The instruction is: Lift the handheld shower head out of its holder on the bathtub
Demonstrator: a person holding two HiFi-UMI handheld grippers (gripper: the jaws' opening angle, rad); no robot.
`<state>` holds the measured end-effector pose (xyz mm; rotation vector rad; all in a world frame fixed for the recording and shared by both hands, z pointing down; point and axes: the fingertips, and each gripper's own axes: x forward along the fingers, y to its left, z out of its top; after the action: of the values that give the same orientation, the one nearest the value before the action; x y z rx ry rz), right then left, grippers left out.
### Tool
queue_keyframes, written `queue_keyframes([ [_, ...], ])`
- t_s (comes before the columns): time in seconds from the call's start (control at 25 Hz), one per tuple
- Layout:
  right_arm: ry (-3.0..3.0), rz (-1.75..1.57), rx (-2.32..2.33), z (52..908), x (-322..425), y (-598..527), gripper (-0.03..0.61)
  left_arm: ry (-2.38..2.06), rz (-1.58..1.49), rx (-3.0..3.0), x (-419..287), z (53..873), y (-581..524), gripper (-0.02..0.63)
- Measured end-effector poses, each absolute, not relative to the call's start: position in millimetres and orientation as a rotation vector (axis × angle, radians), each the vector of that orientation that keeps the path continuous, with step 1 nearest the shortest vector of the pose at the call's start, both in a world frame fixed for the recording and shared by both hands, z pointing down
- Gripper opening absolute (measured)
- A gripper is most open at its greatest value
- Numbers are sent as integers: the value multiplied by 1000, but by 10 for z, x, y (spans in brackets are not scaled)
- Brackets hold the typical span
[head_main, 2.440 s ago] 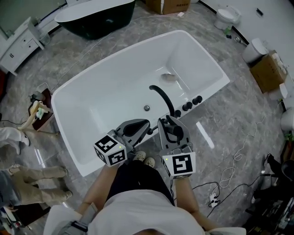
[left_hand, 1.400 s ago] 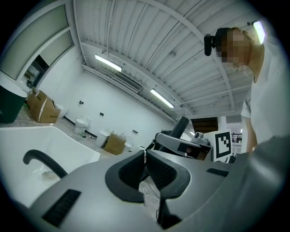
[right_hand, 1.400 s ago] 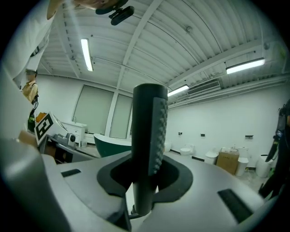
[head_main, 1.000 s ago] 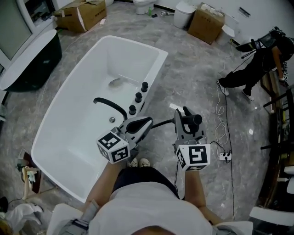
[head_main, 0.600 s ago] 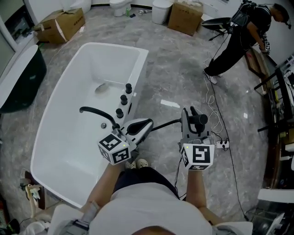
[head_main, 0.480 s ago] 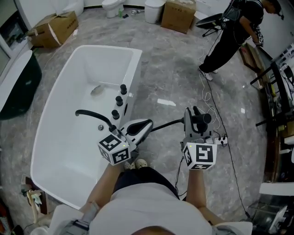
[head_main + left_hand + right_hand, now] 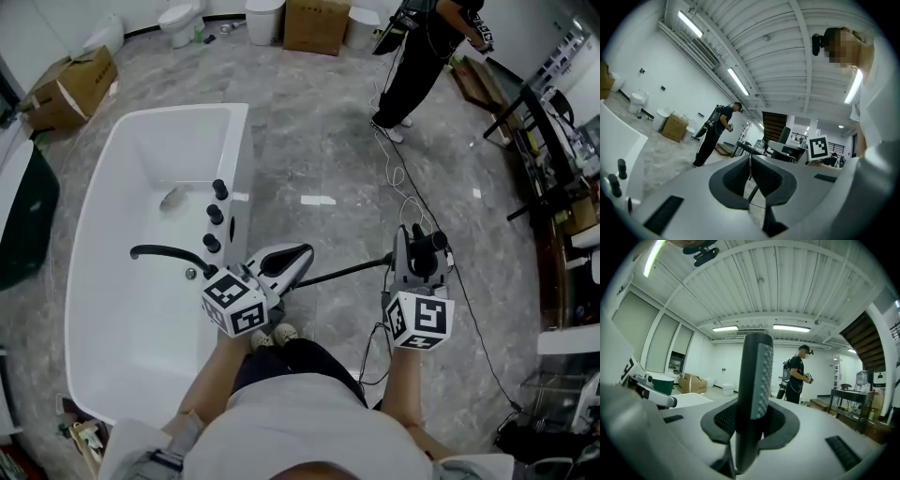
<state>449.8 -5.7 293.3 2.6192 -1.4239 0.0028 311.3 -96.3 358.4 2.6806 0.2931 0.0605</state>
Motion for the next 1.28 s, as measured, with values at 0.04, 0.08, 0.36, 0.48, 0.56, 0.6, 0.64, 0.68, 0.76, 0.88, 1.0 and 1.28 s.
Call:
queue_keyframes([
  [0.04, -1407, 8, 2628, 2944, 4530, 3, 103, 304, 64, 2678, 3146, 3588, -925, 20],
  [0.08, -1394, 13, 2635, 2956, 4555, 51, 103, 314, 67, 2676, 3175, 3591, -896, 20],
  [0.36, -1353, 38, 2663, 3024, 4557, 231, 103, 351, 72, 2676, 3216, 3577, -777, 20],
  [0.48, -1364, 25, 2648, 3021, 4496, 187, 101, 357, 80, 2672, 3208, 3589, -758, 20],
  [0.56, -1366, 23, 2643, 3030, 4477, 166, 101, 362, 84, 2671, 3207, 3601, -743, 20],
  [0.6, -1366, 25, 2640, 3040, 4475, 171, 101, 365, 86, 2671, 3210, 3608, -728, 20],
  [0.64, -1366, 28, 2639, 3049, 4477, 184, 101, 369, 87, 2670, 3218, 3612, -708, 20],
  [0.68, -1368, 30, 2639, 3056, 4481, 199, 101, 372, 88, 2669, 3230, 3614, -687, 20],
  [0.76, -1376, 33, 2643, 3066, 4490, 220, 103, 376, 87, 2669, 3256, 3620, -655, 20],
  [0.88, -1377, 38, 2654, 3082, 4490, 227, 103, 382, 88, 2671, 3265, 3628, -635, 20],
  [1.0, -1370, 47, 2661, 3070, 4491, 216, 103, 391, 92, 2673, 3259, 3596, -627, 20],
  [1.28, -1384, 52, 2651, 3107, 4470, 190, 103, 393, 101, 2681, 3267, 3603, -632, 20],
])
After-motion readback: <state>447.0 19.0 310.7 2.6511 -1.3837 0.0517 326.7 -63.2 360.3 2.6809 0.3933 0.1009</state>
